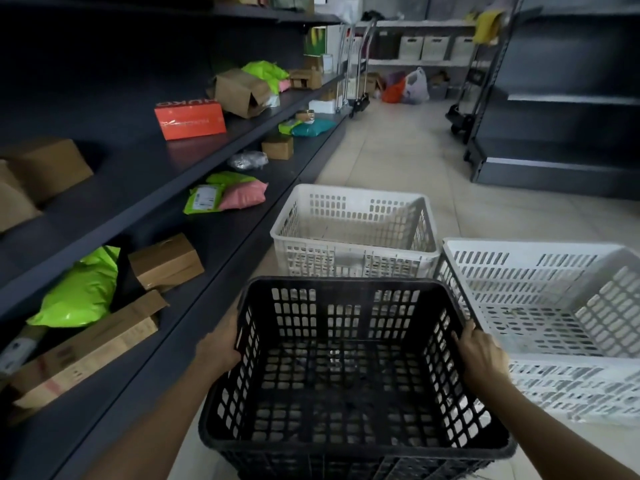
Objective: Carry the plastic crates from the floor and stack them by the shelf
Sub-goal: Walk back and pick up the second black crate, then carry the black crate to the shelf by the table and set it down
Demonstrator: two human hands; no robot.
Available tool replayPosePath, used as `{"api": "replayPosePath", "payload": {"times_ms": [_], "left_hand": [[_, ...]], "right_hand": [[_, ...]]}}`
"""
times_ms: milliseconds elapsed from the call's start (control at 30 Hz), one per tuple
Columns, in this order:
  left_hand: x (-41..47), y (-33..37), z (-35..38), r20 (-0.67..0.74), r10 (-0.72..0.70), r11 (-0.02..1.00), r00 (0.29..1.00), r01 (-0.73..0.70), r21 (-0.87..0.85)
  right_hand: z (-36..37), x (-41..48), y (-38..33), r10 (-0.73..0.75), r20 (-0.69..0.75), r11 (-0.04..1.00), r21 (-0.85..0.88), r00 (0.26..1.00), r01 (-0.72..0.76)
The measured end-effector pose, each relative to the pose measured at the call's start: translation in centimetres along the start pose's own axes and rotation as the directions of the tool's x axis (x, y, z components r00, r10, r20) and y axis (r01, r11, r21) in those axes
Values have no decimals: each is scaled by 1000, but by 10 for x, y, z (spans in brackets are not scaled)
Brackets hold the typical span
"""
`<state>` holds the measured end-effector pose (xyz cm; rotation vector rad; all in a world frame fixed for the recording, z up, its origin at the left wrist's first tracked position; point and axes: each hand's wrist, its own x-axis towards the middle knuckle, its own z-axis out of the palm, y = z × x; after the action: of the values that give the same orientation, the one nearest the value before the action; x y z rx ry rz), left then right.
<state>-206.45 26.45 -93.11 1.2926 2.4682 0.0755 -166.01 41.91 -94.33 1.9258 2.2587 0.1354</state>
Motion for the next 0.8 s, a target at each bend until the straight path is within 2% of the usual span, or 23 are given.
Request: {"api": "replayPosePath", "payload": {"times_ms": [167,300,400,533,700,800], "left_hand": [[-4,-4,-42,-55,4,999,998,-6,-35],[-12,10,-122,-119,25,995,993,-36,-93],[-26,27,-190,-169,77,991,983,-95,-97],[-47,59,-285,-210,42,998,977,-52,-44],[-75,101,-410,-208,35,996,977,-51,-70],[-92,120,-478,-217,78,989,973,-103,-102]], "right_hand": [[-30,-6,4,-44,37,996,76,998,41],[-105,-1,11,-59,73,995,86,996,52],[-179,3,24,-43,45,991,129,998,37],[-290,10,47,-42,6,977,208,999,40],[-428,8,82,-4,-59,947,320,998,23],[-502,-3,107,40,-96,915,404,995,2]]}}
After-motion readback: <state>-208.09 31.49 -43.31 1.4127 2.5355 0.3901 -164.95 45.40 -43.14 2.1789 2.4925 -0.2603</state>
